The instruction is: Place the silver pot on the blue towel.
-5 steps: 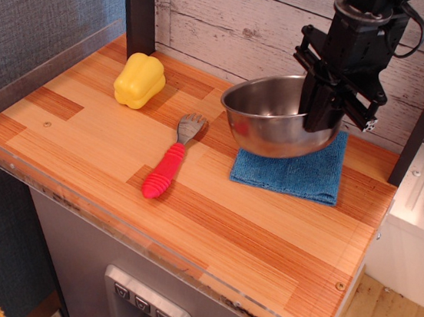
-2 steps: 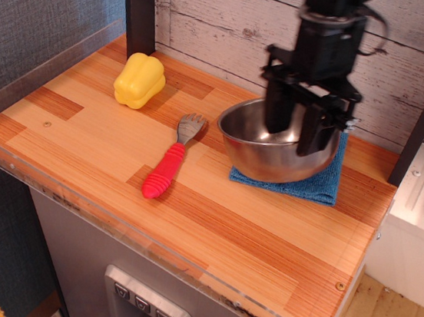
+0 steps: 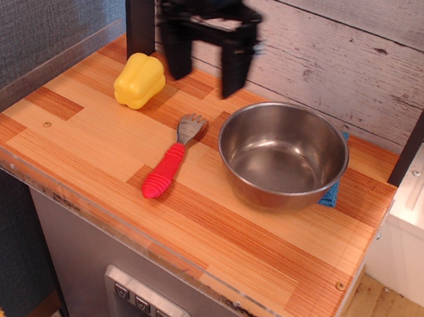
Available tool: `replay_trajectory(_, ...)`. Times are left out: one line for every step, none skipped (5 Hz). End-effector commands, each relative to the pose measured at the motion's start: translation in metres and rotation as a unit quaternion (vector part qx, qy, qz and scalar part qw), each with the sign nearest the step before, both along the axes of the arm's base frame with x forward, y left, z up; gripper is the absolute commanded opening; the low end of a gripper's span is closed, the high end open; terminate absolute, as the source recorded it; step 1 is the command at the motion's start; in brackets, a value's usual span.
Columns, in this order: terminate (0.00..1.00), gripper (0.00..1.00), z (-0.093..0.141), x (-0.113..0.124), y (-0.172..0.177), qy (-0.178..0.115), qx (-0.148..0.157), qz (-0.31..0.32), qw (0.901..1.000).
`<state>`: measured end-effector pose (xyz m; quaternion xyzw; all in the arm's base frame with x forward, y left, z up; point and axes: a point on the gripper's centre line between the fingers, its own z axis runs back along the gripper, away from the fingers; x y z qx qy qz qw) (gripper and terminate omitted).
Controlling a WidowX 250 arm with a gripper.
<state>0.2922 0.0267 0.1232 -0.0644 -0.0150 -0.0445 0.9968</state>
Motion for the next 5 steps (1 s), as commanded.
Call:
replay_trajectory(0.00,1.00,0.006,-0.026,0.037,0.012,0.043,0.050,0.9978)
replay_trajectory(0.00,1.00,0.004,-0.028,0.046,0.009,0.059,0.028,0.9978)
replay_trajectory(0.00,1.00,0.001,-0.028,0.049,-0.011,0.060,0.012,0.9981)
replay_trajectory(0.00,1.00,0.001,-0.028,0.051,-0.047,0.056,-0.005,0.9973)
replay_trajectory(0.00,1.00,0.001,-0.028,0.051,-0.047,0.056,-0.005,0.9973)
